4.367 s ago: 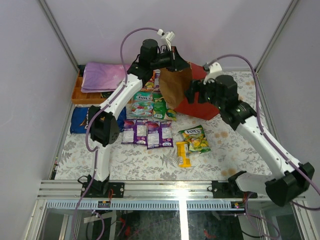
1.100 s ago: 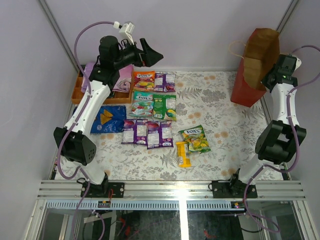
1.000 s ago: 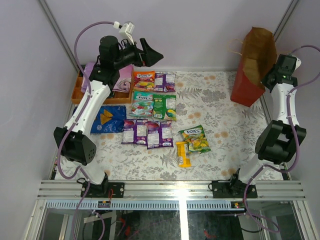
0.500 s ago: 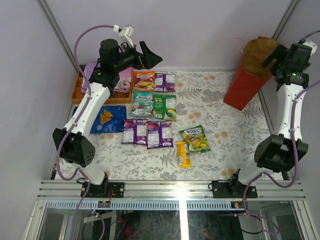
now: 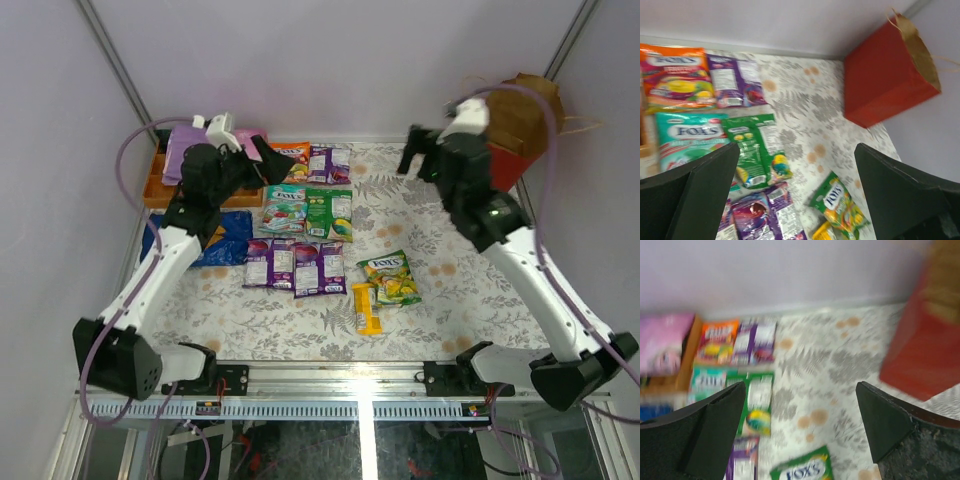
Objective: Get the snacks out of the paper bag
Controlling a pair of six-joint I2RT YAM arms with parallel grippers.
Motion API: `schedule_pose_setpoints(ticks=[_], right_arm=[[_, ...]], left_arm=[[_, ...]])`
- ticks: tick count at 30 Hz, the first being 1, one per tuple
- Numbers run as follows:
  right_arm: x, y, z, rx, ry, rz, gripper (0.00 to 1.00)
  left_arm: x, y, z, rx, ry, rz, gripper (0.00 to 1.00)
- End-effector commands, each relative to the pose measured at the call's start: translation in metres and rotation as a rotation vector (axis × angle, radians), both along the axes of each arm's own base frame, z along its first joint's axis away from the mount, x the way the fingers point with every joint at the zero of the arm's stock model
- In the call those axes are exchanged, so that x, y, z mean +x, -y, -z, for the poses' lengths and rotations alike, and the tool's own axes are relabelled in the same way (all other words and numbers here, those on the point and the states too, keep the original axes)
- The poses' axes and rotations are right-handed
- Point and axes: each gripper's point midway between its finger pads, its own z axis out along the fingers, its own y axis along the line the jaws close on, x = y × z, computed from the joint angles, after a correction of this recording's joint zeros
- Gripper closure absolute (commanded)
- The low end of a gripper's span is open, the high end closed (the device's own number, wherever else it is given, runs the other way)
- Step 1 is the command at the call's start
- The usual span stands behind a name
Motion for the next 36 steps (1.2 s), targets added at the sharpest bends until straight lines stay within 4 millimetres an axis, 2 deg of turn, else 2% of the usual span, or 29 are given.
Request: schedule_pose_setpoints(ticks=[1,3,7,10,13,15,18,21,27,32,36], right_arm=[[-0.005,-0.049,0.065,-0.086,-0.075,-0.097,0.01],[-0.010,-0.064,0.094,-0.083,-0.130,-0.176,0.01],[-0.026,-0.075,0.150,-0.144,-0.282,-0.268,0.01],[-0.044,-0.089,0.177,-0.152,-0.354,-0.337,0.01],[-0.061,-0.103,0.201,-0.166,-0.418,-0.407,0.10],[-0.070,-0.108,0.214,-0.191,-0.454,-0.441,0.16],[-0.078,-0.111,0.228,-0.221,-0.496,-0.473,0.20],[-0.088,-0.116,0.240,-0.246,-0.546,-0.521,0.22],[-0.115,-0.124,0.288,-0.389,-0.674,-0.585,0.22],[-0.121,-0.128,0.308,-0.507,-0.713,-0.582,0.24],[-0.119,-0.127,0.325,-0.608,-0.750,-0.569,0.31]], left_arm=[[-0.008,-0.058,-0.014,0.058,0.095,-0.291,0.00],[-0.020,-0.072,-0.013,0.075,0.103,-0.346,0.00],[-0.033,-0.089,-0.007,0.094,0.089,-0.417,0.00],[-0.037,-0.101,0.002,0.112,0.061,-0.470,0.00],[-0.042,-0.109,0.006,0.118,0.057,-0.509,0.00],[-0.047,-0.118,0.011,0.127,0.054,-0.548,0.00],[-0.058,-0.133,0.020,0.129,0.046,-0.615,0.00],[-0.068,-0.142,0.031,0.121,0.031,-0.658,0.00],[-0.084,-0.157,0.045,0.156,-0.007,-0.716,0.00],[-0.088,-0.160,0.054,0.177,-0.021,-0.725,0.00],[-0.087,-0.152,0.053,0.153,0.006,-0.684,0.00]])
